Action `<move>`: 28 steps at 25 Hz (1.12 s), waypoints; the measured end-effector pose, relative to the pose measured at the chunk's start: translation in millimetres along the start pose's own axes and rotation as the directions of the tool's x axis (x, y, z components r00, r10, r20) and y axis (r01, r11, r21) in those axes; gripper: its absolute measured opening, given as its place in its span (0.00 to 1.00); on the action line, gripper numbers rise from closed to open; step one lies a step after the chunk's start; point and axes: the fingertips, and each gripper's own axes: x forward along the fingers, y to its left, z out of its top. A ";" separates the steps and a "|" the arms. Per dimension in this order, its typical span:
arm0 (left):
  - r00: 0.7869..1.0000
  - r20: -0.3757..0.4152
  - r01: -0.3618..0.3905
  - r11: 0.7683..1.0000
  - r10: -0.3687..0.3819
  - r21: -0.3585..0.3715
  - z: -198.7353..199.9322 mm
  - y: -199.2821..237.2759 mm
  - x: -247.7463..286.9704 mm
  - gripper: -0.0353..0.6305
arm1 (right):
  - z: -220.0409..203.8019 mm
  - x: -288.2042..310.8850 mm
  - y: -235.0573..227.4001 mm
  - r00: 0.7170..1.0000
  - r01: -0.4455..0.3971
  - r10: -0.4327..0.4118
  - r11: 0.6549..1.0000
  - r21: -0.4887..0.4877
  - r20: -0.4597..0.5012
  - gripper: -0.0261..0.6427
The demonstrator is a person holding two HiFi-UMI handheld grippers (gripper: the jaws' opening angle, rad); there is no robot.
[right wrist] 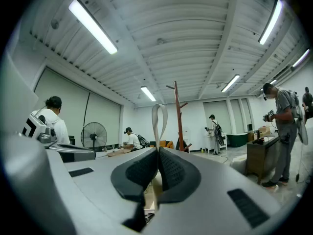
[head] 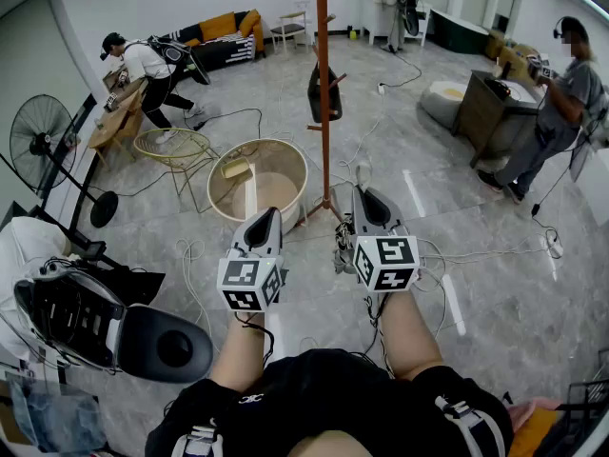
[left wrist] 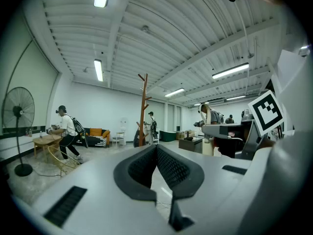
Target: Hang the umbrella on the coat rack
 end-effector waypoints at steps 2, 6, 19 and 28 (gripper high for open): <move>1.000 0.017 0.002 1.000 -0.002 0.014 10.4 10.4 -13.0 0.08 | 3.9 1.5 18.0 1.000 -0.007 0.007 1.000 0.006 -0.005 0.06; 0.999 0.053 -0.001 1.000 0.001 0.000 15.8 60.8 -24.4 0.08 | 1.3 26.0 61.3 1.000 -0.006 0.006 1.000 0.008 -0.004 0.06; 0.997 0.054 0.048 0.999 -0.048 -0.006 5.2 26.2 -11.2 0.08 | 0.1 8.8 40.6 0.999 -0.002 0.003 1.000 -0.025 0.039 0.06; 0.994 0.055 0.095 0.995 -0.094 -0.016 -2.8 99.8 -1.7 0.08 | -4.2 62.5 81.3 0.999 0.022 -0.023 0.999 0.031 0.044 0.06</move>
